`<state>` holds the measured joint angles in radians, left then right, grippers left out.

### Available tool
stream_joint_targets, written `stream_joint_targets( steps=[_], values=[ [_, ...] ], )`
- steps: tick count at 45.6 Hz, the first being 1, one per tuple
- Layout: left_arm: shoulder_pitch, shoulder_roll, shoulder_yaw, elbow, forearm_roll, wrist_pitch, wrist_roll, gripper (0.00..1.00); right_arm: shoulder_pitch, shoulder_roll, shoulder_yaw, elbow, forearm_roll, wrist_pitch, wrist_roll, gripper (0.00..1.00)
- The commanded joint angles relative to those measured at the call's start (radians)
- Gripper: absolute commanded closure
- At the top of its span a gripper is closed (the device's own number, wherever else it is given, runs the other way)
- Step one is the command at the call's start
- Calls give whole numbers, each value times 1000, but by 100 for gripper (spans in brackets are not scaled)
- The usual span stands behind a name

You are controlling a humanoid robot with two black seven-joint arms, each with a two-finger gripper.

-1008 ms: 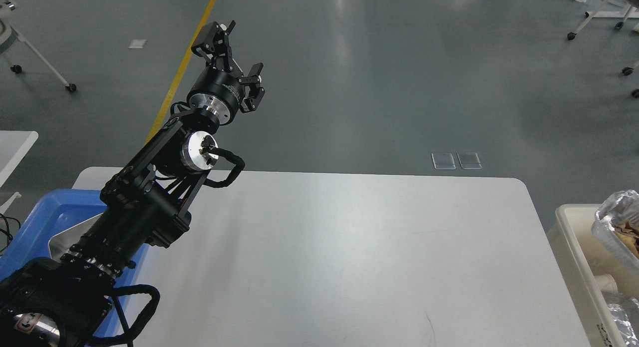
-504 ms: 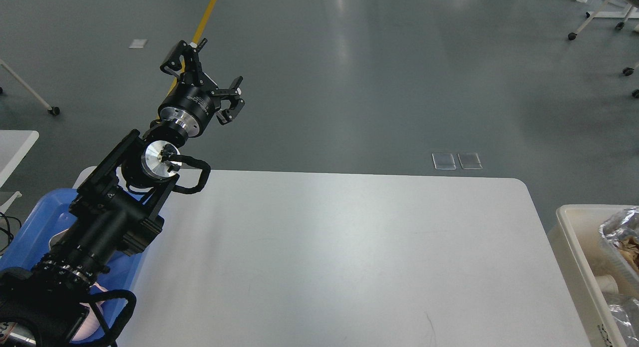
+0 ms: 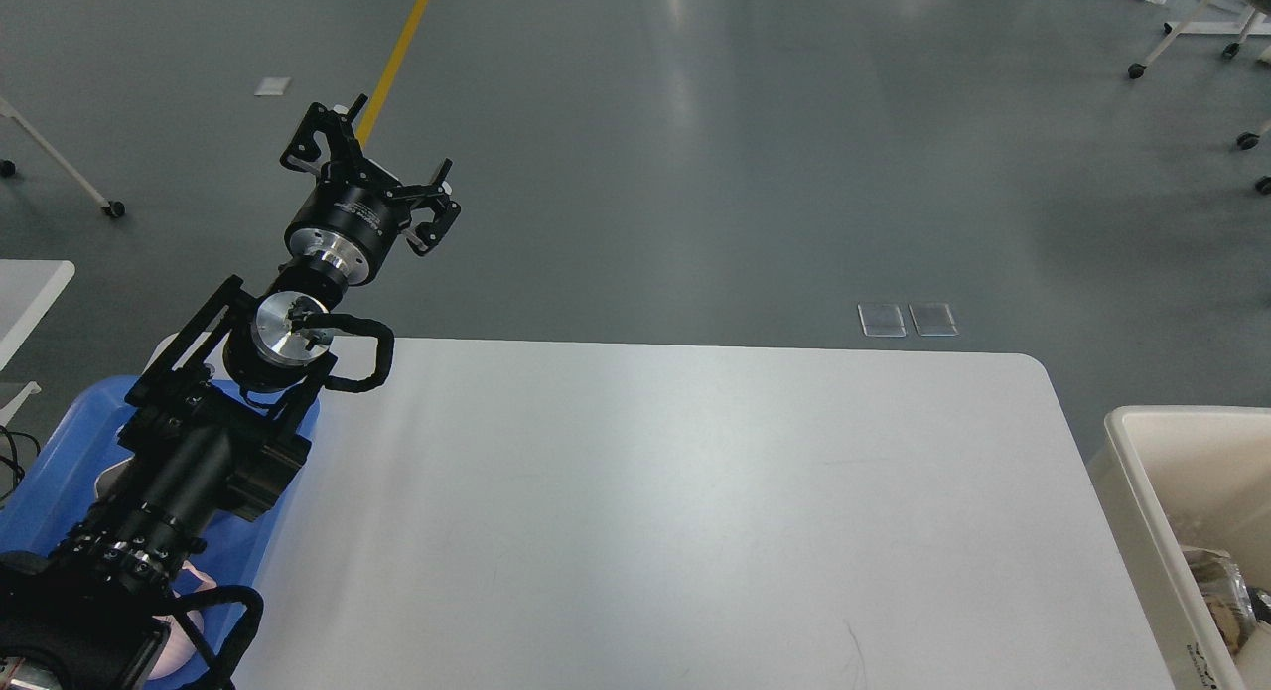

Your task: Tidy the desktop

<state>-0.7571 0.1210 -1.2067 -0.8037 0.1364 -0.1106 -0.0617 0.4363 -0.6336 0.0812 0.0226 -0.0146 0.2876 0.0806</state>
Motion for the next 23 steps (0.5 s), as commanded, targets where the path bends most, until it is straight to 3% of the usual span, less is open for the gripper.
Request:
stream_joint_targets(
  steps=[1, 15, 23],
  values=[
    [7, -3, -34, 0, -46, -49, -1, 2, 62, 21, 129, -1, -1, -44, 5, 0],
    [41, -3, -30, 1, -138, -129, 5, 2, 331, 186, 175, 0, 4, -111, 8, 0],
    [61, -1, -36, 1, -142, -176, 5, 2, 415, 262, 365, 25, 94, -88, 8, 0]
  ],
)
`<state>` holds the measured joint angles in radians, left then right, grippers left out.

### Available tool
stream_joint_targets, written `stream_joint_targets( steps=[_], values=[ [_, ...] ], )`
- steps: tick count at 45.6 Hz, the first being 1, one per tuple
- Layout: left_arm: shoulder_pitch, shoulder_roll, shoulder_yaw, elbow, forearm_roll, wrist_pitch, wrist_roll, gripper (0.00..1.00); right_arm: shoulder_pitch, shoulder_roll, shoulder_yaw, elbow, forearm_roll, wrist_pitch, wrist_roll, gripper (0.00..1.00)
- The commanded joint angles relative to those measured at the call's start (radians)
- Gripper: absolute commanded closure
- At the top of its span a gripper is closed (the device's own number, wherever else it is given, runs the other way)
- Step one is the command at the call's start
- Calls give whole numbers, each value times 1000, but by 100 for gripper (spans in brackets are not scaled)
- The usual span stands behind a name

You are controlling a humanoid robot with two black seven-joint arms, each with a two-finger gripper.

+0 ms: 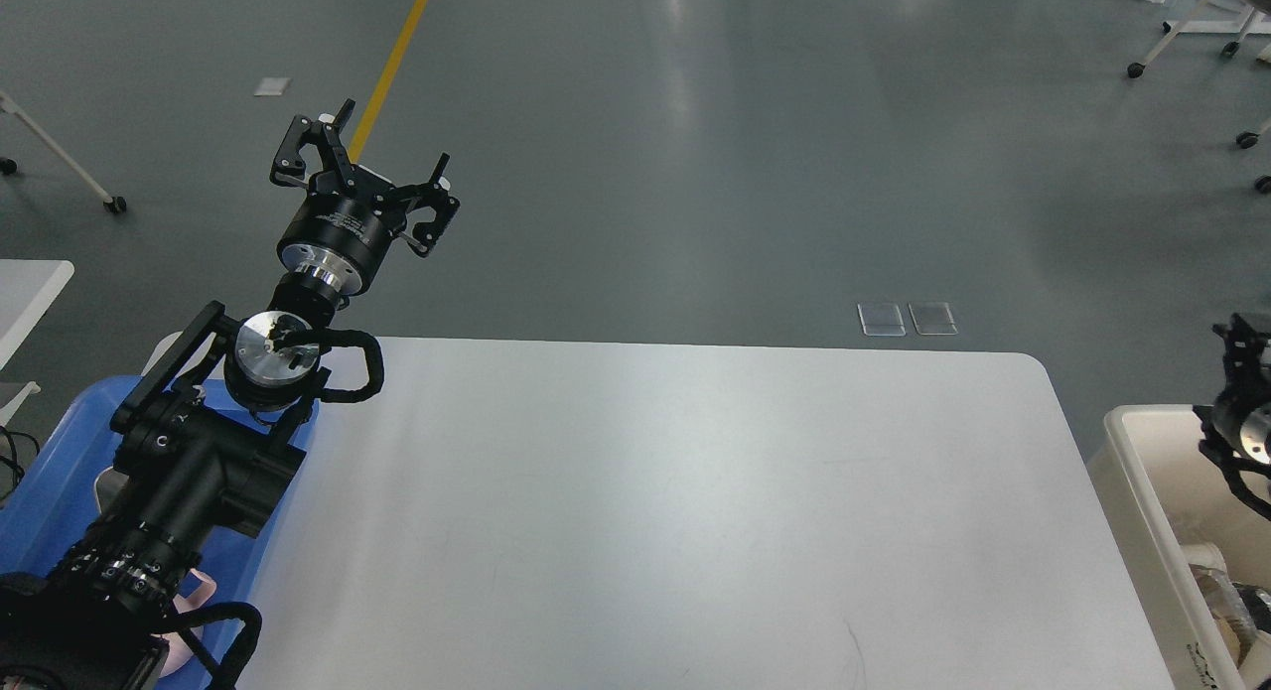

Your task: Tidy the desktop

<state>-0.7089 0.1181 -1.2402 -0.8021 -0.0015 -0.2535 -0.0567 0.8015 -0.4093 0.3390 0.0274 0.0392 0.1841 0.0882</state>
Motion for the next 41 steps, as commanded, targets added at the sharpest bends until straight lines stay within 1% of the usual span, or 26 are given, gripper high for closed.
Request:
stream_joint_targets(
  steps=[1, 7, 12, 17, 22, 27, 31, 35, 41],
  values=[
    [14, 2, -4, 0, -6, -39, 0, 2, 59, 44, 123, 28, 41, 26, 1, 0],
    [23, 3, -2, 4, -6, -46, 1, 2, 79, 87, 192, 63, 57, 118, 1, 0],
    [35, 3, -4, 20, -6, -49, 3, 2, 79, 99, 261, 97, 57, 185, 4, 0],
    [51, 5, -4, 20, -6, -66, 1, 2, 62, 98, 302, 169, 57, 259, 24, 0],
    [63, 9, -4, 21, -6, -90, 5, 2, 24, 87, 325, 287, 57, 314, 48, 0],
    [75, 15, -4, 21, -6, -96, 11, 2, -18, 47, 356, 451, 57, 347, 76, 0],
    [88, 14, -2, 21, -6, -102, 12, 2, -42, 40, 383, 537, 56, 348, 91, 0],
    [101, 14, -4, 20, -6, -118, 11, 2, -59, 56, 399, 557, 56, 347, 94, 0],
    [108, 15, -4, 20, -6, -118, 11, 2, -91, 90, 403, 553, 56, 337, 99, 0]
  ],
)
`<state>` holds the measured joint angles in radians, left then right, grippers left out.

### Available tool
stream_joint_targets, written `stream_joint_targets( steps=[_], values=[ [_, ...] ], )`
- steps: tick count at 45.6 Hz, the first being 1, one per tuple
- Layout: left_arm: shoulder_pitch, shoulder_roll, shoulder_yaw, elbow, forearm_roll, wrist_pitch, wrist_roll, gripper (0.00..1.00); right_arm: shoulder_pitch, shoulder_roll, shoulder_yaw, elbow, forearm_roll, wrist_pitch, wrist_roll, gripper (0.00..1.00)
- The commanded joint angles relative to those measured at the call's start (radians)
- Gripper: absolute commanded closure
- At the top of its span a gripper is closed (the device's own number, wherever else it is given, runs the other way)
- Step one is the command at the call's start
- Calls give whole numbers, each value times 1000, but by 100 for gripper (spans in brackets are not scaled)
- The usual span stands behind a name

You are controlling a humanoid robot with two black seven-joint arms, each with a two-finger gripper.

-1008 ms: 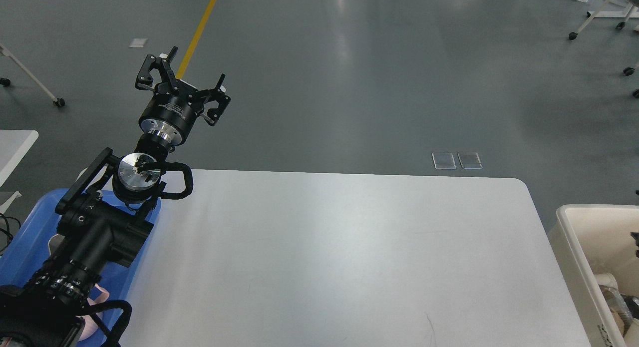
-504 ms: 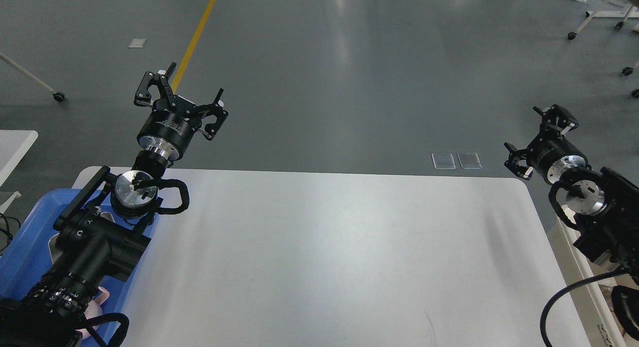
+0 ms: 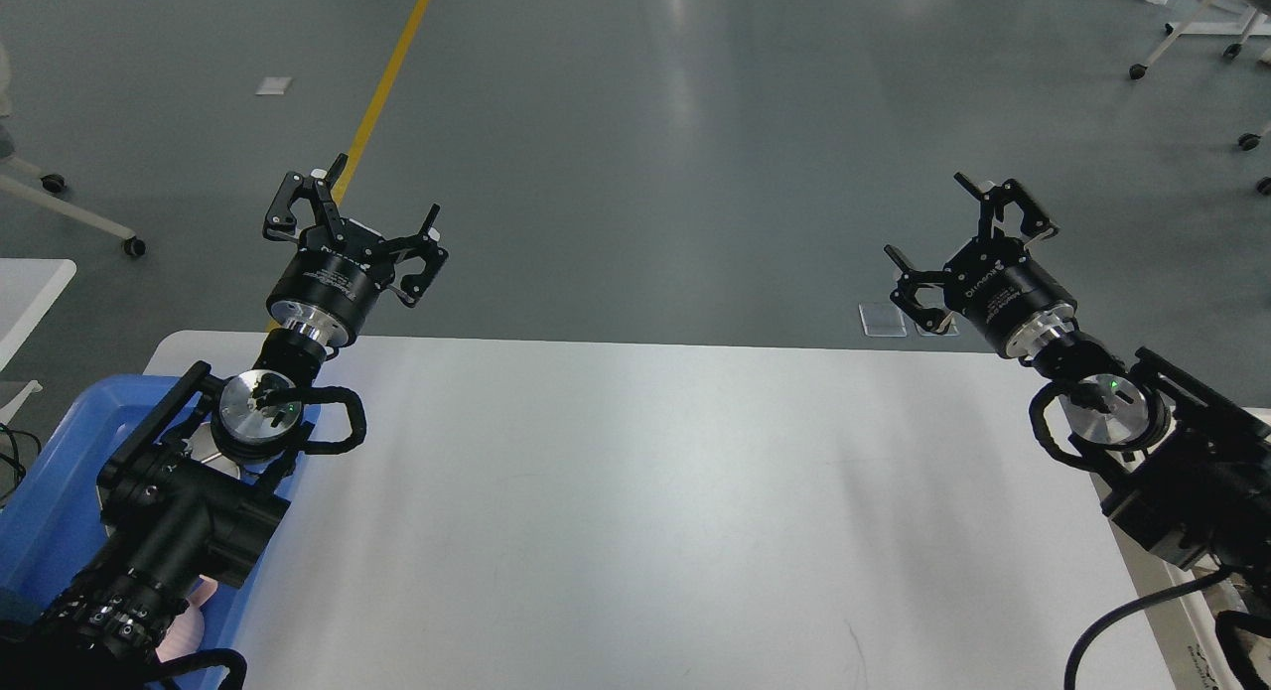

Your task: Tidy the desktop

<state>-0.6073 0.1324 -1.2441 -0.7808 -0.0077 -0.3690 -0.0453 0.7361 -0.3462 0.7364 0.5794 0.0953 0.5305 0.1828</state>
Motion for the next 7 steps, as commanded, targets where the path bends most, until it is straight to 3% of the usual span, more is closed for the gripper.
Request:
stream_joint_targets(
  steps=[1, 7],
  values=[
    [6, 3, 0, -1, 0, -2, -1, 2, -30, 32, 9, 0, 0, -10, 7, 0],
    [6, 1, 0, 0, 0, -1, -2, 2, -50, 46, 14, -3, -2, -12, 30, 0]
  ],
)
